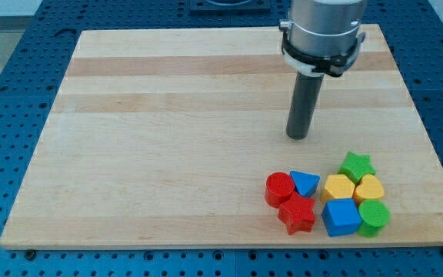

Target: Point your arm towards red circle

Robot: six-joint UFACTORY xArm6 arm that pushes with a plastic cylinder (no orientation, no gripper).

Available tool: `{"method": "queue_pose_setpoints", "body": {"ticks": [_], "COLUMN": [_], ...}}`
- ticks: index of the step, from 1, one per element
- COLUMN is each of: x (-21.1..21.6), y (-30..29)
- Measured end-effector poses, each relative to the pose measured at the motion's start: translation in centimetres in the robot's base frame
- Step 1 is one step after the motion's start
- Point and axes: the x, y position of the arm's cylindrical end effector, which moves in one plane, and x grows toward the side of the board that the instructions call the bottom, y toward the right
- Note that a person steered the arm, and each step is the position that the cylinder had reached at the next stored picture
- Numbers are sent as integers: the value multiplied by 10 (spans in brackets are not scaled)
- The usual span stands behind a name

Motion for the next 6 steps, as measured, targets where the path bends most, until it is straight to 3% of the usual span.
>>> {"method": "queue_pose_setpoints", "body": {"ticks": [2,4,6], "x": [2,20,94], "y": [-44,-179,-218]}}
